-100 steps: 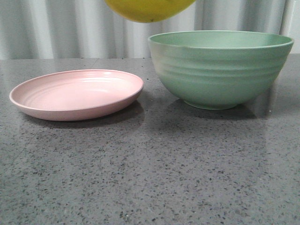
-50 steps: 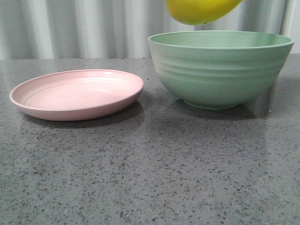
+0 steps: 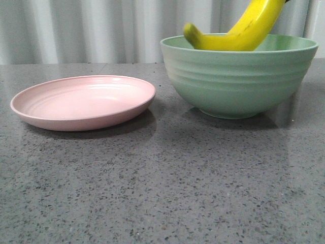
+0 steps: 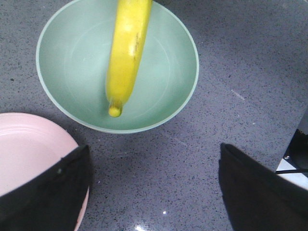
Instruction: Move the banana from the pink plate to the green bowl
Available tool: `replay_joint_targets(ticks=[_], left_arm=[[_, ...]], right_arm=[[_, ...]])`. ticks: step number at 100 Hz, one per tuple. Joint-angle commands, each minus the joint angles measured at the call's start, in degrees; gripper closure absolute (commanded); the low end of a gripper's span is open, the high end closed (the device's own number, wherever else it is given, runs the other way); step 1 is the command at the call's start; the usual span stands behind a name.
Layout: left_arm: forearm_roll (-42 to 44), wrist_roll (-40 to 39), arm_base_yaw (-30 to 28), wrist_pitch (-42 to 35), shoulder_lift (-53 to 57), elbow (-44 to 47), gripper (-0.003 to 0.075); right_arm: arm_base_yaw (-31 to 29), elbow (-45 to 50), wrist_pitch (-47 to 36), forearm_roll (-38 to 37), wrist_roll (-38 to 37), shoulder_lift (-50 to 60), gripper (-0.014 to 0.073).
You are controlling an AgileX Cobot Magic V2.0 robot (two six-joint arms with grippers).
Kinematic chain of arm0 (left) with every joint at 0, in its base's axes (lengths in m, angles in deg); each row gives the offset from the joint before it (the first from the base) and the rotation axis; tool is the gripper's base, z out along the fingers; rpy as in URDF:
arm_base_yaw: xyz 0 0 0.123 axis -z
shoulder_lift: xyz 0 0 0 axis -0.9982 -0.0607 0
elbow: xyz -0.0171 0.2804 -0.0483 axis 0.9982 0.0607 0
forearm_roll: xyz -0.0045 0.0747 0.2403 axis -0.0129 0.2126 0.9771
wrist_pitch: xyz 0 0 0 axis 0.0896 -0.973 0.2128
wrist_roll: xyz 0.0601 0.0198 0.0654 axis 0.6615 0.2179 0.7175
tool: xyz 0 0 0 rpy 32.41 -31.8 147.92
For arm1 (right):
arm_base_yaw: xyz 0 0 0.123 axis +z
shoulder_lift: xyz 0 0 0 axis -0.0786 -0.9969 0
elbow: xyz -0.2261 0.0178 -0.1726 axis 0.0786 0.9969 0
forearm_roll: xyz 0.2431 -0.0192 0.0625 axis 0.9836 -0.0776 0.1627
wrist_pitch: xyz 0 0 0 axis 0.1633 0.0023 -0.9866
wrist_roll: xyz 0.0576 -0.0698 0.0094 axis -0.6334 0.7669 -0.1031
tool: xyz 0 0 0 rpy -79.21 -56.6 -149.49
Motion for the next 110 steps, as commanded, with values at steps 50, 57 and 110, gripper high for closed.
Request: replay_joint_targets(ticks=[50, 57, 110], left_arm=[[-1.5, -0.6, 0.5, -3.3, 2.2, -1.6, 0.023], [-1.5, -0.6, 0.5, -3.3, 2.2, -1.6, 0.0295], [1.7, -0.6, 0.5, -7.6, 5.0, -0.4, 0.0739]], right_arm=[[0.5, -1.5, -5.1, -5.5, 2.1, 4.2, 0.0306], [0.5, -1.5, -4.5, -7.8, 2.1, 6.2, 0.0306], [0.5, 10.8, 2.6, -17.3, 2.1, 27.2, 0.0673]])
